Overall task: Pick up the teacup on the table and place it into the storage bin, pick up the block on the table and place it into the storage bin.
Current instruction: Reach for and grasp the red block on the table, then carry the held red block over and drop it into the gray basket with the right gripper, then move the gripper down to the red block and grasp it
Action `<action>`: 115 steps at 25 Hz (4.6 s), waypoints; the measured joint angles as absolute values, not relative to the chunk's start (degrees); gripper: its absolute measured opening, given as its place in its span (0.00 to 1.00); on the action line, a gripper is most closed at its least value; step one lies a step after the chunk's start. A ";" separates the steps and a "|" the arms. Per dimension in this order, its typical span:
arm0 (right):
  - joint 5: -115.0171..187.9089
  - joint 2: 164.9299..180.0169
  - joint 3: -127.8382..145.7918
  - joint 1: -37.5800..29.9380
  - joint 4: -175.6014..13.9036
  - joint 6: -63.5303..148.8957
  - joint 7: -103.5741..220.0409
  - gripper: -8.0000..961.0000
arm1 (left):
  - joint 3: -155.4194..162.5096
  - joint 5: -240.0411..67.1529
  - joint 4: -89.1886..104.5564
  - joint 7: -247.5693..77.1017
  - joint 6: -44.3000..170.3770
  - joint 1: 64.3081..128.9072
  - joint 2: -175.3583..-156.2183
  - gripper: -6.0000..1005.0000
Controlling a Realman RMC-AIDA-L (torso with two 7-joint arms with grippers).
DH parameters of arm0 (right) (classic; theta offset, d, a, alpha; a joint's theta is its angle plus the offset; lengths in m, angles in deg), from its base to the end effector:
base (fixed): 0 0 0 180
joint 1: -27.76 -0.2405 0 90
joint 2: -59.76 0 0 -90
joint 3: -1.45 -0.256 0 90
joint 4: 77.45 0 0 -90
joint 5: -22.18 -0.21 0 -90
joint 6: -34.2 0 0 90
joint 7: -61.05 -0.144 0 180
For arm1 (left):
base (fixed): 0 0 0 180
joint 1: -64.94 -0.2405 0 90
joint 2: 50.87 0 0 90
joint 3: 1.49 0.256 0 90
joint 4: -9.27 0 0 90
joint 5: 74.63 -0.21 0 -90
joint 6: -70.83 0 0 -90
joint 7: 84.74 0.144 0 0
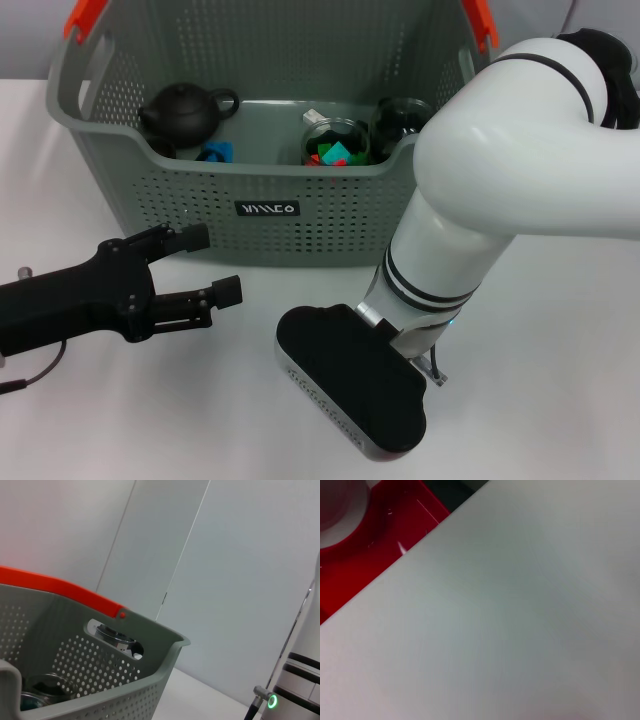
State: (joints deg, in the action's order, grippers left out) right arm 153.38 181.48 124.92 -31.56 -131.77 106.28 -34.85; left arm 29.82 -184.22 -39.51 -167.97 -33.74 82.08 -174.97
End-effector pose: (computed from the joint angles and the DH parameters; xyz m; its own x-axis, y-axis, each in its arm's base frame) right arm 0.0999 0.3087 -0.1560 0.5453 0.7381 0.3972 0.6069 -0.6745 0.4204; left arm -0.2818 0.2586 0.0273 0.6203 0.3735 0.6897 0.5648 -0.8229 -0.0623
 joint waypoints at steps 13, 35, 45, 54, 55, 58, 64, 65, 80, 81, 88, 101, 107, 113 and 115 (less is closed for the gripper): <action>153.69 180.51 119.35 -29.19 -139.09 111.54 -39.50 0.73 | 29.29 -184.48 -39.84 -168.39 -34.36 82.15 -174.70 0.96; 149.93 179.93 68.22 -27.84 -157.81 127.73 -54.83 0.73 | 23.37 -193.61 -41.55 -168.04 -31.63 83.73 -173.00 0.96; 152.34 179.24 64.52 -29.31 -143.69 103.36 -60.93 0.73 | 23.85 -194.01 -40.31 -168.04 -31.87 84.64 -173.02 0.96; 156.45 179.79 65.96 -30.86 -137.07 96.07 -58.47 0.73 | 23.82 -194.01 -40.29 -168.37 -32.17 85.20 -173.03 0.96; 156.48 179.83 66.28 -30.60 -137.69 96.01 -58.14 0.79 | 23.77 -194.01 -40.29 -168.42 -32.18 85.35 -172.98 0.96; 155.97 179.78 66.55 -29.32 -141.20 97.32 -57.48 0.93 | 23.75 -194.01 -40.32 -168.87 -32.19 85.76 -172.86 0.96; 149.85 179.31 66.05 -24.20 -153.24 108.87 -57.33 0.98 | 23.91 -194.05 -40.47 -169.01 -32.33 86.04 -172.73 0.96; 148.92 179.21 66.01 -23.27 -155.64 112.62 -57.32 0.98 | 23.93 -194.07 -40.58 -168.95 -32.52 86.05 -172.67 0.96; 155.22 180.07 82.23 -17.62 -159.52 133.23 -64.77 0.98 | 23.99 -194.80 -40.89 -166.85 -33.12 86.87 -172.26 0.96; 156.08 180.08 84.70 -18.18 -158.16 132.28 -66.09 0.98 | 24.01 -194.80 -40.78 -166.60 -33.12 87.06 -172.26 0.96; 156.65 180.39 96.84 -22.86 -147.79 127.87 -67.99 0.98 | 23.95 -194.79 -40.55 -165.84 -33.13 87.28 -172.16 0.96; 153.35 180.70 104.03 -26.82 -136.15 118.26 -80.60 0.98 | 23.99 -194.77 -40.37 -165.75 -33.14 87.16 -172.40 0.96; 153.39 180.61 106.77 -26.75 -135.83 116.77 -90.02 0.98 | 24.00 -194.78 -40.38 -165.40 -33.15 87.11 -172.45 0.96; 155.21 180.60 108.47 -26.25 -134.92 114.99 -92.11 0.98 | 24.01 -194.78 -40.38 -164.82 -33.01 87.25 -172.27 0.96; 155.27 180.66 109.53 -26.24 -134.25 113.81 -92.08 0.97 | 24.00 -194.77 -40.39 -164.80 -32.90 87.30 -172.26 0.95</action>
